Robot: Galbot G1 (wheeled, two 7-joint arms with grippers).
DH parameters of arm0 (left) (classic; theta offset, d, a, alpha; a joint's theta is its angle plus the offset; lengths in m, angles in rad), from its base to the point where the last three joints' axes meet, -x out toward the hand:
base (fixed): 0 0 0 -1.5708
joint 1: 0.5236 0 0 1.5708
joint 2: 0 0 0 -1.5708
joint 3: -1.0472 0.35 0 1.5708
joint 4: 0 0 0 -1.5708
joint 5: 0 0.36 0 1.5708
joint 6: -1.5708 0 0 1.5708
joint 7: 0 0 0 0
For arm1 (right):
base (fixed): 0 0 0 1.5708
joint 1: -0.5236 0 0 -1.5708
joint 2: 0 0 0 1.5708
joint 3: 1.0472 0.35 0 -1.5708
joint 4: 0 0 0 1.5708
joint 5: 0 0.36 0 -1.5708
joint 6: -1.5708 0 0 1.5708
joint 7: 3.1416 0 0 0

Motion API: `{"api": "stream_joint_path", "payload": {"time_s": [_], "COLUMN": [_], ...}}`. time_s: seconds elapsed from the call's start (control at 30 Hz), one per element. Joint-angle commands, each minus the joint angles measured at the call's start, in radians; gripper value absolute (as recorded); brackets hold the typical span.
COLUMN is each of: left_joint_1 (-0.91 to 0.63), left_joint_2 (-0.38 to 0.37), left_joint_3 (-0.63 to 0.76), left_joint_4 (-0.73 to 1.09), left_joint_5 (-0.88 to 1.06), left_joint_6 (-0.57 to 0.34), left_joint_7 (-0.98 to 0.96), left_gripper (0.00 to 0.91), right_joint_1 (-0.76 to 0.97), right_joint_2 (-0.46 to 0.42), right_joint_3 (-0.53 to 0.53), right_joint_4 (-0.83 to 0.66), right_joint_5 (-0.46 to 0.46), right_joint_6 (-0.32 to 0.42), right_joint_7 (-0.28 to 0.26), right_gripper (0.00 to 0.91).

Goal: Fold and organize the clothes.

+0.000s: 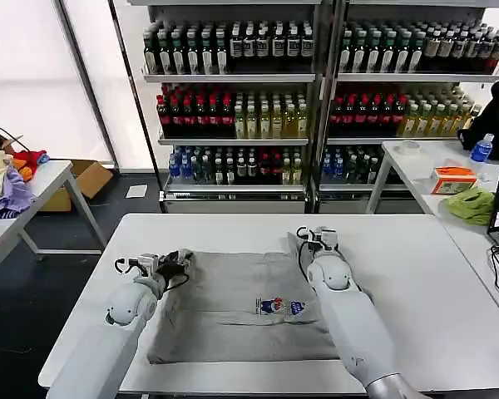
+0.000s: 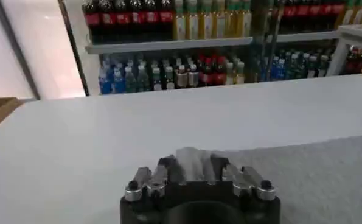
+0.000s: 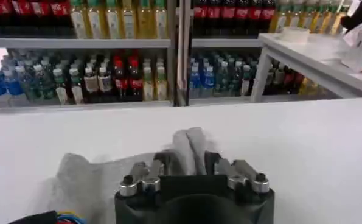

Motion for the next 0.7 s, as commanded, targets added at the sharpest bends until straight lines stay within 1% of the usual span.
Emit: {"api": "stream_joint_path", "payload": {"time_s": [0.03, 0.37, 0.47, 0.5, 0.53, 0.6, 0.7], "left_joint_1": [0.005, 0.007, 0.022, 0.029, 0.039, 0.045, 0.051], "left_joint_2": [0.005, -0.005, -0.001, 0.002, 0.014, 0.027, 0.040], "left_joint_3": [-0.003, -0.017, -0.021, -0.019, -0.014, -0.019, -0.038], "left_joint_4": [0.002, -0.029, -0.055, -0.069, -0.082, -0.107, -0.155], "left_joint_5": [0.001, -0.005, 0.002, 0.027, 0.044, 0.043, 0.001], "left_joint_6": [-0.005, -0.050, -0.088, -0.104, -0.128, -0.134, -0.129], "left_joint_7": [0.005, 0.008, 0.002, -0.001, -0.004, -0.006, -0.012], "left_gripper": [0.000, 0.000, 0.000, 0.000, 0.000, 0.000, 0.000], "right_joint_1": [-0.025, -0.031, -0.055, -0.063, -0.076, -0.088, -0.118], "right_joint_2": [0.008, 0.010, -0.005, -0.008, -0.019, -0.028, -0.036], "right_joint_3": [0.008, 0.021, 0.049, 0.060, 0.070, 0.074, 0.079], "right_joint_4": [0.003, 0.059, 0.135, 0.158, 0.204, 0.237, 0.309], "right_joint_5": [-0.005, -0.001, -0.040, -0.064, -0.103, -0.126, -0.112], "right_joint_6": [-0.002, 0.001, 0.024, 0.032, 0.043, 0.049, 0.047], "right_joint_7": [0.003, 0.003, -0.023, -0.052, -0.064, -0.075, -0.066], "right_gripper": [0.000, 0.000, 0.000, 0.000, 0.000, 0.000, 0.000]}}
